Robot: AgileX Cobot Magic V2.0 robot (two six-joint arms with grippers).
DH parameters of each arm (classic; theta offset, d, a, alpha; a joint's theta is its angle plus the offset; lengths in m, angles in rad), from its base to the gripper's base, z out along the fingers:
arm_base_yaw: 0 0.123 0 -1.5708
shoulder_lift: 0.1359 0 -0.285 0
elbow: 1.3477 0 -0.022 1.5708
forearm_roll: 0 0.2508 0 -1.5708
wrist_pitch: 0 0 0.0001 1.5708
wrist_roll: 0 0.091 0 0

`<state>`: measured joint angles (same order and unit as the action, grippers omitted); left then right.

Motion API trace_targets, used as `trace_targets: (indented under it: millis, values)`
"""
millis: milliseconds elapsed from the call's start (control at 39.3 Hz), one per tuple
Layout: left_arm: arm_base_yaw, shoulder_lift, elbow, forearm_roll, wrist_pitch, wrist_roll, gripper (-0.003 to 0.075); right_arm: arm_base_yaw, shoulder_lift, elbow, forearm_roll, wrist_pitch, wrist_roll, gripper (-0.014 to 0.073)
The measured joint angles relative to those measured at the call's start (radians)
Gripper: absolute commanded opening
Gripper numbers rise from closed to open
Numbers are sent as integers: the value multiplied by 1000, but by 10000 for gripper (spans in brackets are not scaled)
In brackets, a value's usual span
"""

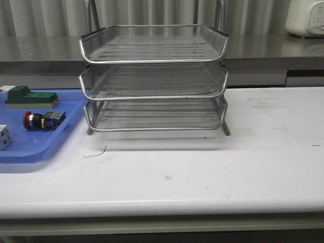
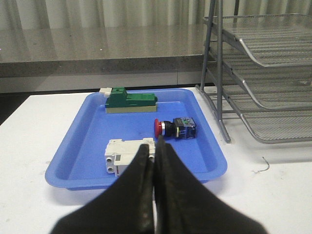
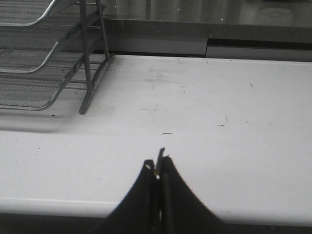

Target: Place button on rack with both arms

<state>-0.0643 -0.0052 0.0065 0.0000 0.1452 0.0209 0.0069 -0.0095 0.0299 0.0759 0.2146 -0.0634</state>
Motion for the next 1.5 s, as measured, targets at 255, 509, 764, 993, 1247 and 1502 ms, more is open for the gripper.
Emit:
trace_targets:
  millis: [255, 509, 764, 993, 1247, 1502]
  values:
    - [0, 0, 0, 0, 0, 0, -19, 0, 0, 0, 0, 0, 0, -111]
    - [0, 0, 0, 0, 0, 0, -19, 0, 0, 0, 0, 0, 0, -111]
    - [0, 0, 0, 0, 0, 0, -19, 0, 0, 0, 0, 0, 0, -111]
    - [0, 0, 0, 0, -2, 0, -19, 0, 0, 0, 0, -2, 0, -111]
    - [0, 0, 0, 5, -83, 0, -19, 0, 0, 0, 0, -45, 0, -111]
    - [0, 0, -23, 5, -391, 0, -19, 0, 0, -109, 0, -51, 0, -111]
